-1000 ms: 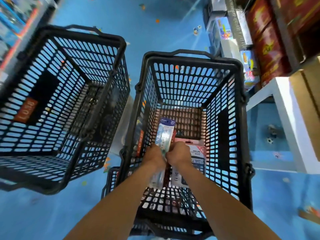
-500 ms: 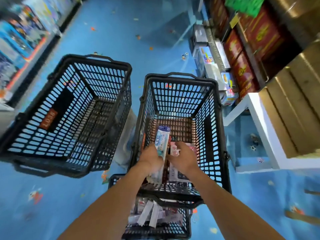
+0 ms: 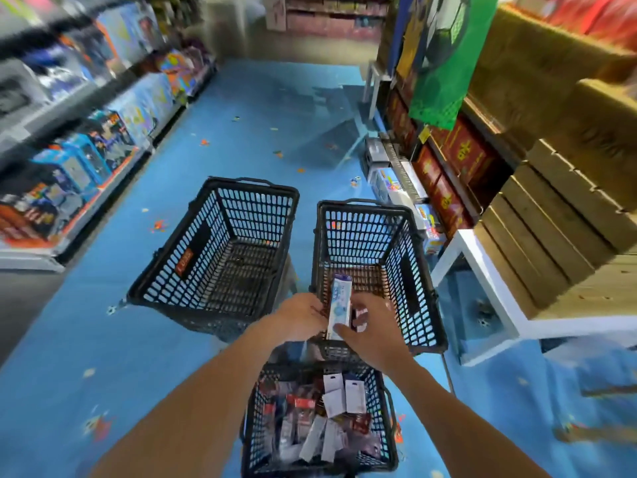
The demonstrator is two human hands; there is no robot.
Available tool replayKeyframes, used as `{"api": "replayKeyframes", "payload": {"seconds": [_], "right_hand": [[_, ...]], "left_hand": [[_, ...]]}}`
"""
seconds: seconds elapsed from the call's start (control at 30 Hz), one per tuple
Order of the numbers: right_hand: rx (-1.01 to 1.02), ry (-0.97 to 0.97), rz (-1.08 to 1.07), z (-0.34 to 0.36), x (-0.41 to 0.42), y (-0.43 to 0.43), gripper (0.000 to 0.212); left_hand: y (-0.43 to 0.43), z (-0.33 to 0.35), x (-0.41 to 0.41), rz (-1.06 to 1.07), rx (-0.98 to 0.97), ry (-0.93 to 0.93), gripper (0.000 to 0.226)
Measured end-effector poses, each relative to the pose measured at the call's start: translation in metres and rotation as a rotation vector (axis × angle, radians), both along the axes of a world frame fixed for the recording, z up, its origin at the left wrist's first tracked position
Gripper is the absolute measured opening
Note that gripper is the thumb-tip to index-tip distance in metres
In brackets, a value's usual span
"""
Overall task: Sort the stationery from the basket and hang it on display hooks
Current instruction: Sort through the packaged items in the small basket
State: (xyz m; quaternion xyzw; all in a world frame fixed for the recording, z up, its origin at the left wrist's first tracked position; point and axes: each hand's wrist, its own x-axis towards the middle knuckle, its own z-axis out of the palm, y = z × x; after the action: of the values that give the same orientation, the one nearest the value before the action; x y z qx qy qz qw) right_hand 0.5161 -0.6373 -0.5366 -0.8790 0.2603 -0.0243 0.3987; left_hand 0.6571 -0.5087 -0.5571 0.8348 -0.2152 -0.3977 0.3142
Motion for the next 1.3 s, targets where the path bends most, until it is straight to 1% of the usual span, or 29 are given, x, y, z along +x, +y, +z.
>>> {"api": "replayKeyframes", "payload": {"seconds": [0.03,0.1,0.13,0.17,0.2,0.27,0.3,0.33,0.4,0.47,0.57,0.67,0.7,0.8,0.87,0.9,0.97,1.0,1.07,1.13,1.17,1.23,1.27,1.3], "right_hand": [[0.022,-0.001,0.010,0.004,-0.005,0.012,0.051],[0.066,0.023,0.030,0.003,-0.012,0.032,0.047],[0.083,0.049,0.040,-0.002,-0.016,0.040,0.044],[0.084,0.075,0.058,-0.009,-0.021,0.047,0.039],[0.086,0.090,0.066,-0.020,-0.025,0.052,0.034],[0.096,0.115,0.050,-0.049,-0.034,0.060,0.025],[0.089,0.144,0.044,-0.066,-0.039,0.062,0.025],[0.091,0.178,0.044,-0.084,-0.044,0.066,0.027],[0.084,0.257,0.048,-0.125,-0.054,0.072,0.027],[0.085,0.345,0.042,-0.170,-0.064,0.077,0.025],[0.034,0.476,0.094,-0.254,-0.082,0.083,0.042],[0.062,0.494,0.038,-0.310,-0.094,0.088,0.056],[0.037,0.501,0.046,-0.330,-0.096,0.089,0.062],[0.016,0.481,0.033,-0.398,-0.101,0.082,0.072],[-0.015,0.475,0.027,-0.446,-0.101,0.073,0.073],[-0.052,0.503,0.028,-0.467,-0.099,0.069,0.074],[-0.158,0.547,0.030,-0.510,-0.094,0.056,0.078],[-0.218,0.563,0.031,-0.531,-0.090,0.049,0.082],[-0.322,0.569,0.028,-0.566,-0.077,0.029,0.091],[-0.363,0.572,0.040,-0.590,-0.060,0.002,0.099],[-0.371,0.568,0.056,-0.597,-0.050,-0.012,0.099],[-0.390,0.547,0.117,-0.612,-0.033,-0.038,0.086],[-0.402,0.544,0.153,-0.619,-0.026,-0.047,0.081],[-0.394,0.559,0.188,-0.624,-0.021,-0.055,0.084]], "left_hand": [[0.014,0.009,-0.003,-0.019,0.009,-0.008,0.010],[0.037,0.017,-0.010,-0.048,0.032,0.006,0.033],[0.047,0.019,-0.014,-0.035,0.027,0.052,0.042],[0.057,0.016,-0.019,-0.021,0.032,0.094,0.043],[0.067,0.006,-0.023,-0.005,0.036,0.099,0.036],[0.084,-0.019,-0.031,-0.008,0.062,0.044,0.015],[0.093,-0.038,-0.034,0.007,0.054,0.038,0.006],[0.101,-0.060,-0.039,0.033,0.051,0.052,0.008],[0.112,-0.104,-0.050,0.066,0.069,0.061,0.023],[0.118,-0.147,-0.063,0.100,0.088,0.069,0.027],[0.120,-0.212,-0.086,0.122,0.127,0.075,0.033],[0.115,-0.280,-0.100,0.048,0.155,-0.002,0.016],[0.111,-0.302,-0.104,0.040,0.178,-0.018,0.017],[0.098,-0.371,-0.113,0.040,0.201,-0.051,0.029],[0.084,-0.418,-0.117,0.062,0.162,-0.066,0.029],[0.077,-0.442,-0.119,0.064,0.148,-0.065,0.033],[0.058,-0.484,-0.123,0.062,0.077,-0.076,0.048],[0.047,-0.505,-0.124,0.076,0.047,-0.080,0.050],[0.027,-0.538,-0.122,0.102,0.007,-0.104,0.042],[0.009,-0.571,-0.113,0.098,-0.041,-0.121,0.029],[-0.001,-0.586,-0.107,0.094,-0.061,-0.119,0.028],[-0.018,-0.620,-0.089,0.092,-0.033,-0.172,0.042],[-0.025,-0.631,-0.082,0.089,-0.018,-0.222,0.044],[-0.031,-0.640,-0.076,0.102,-0.013,-0.250,0.046]]}}
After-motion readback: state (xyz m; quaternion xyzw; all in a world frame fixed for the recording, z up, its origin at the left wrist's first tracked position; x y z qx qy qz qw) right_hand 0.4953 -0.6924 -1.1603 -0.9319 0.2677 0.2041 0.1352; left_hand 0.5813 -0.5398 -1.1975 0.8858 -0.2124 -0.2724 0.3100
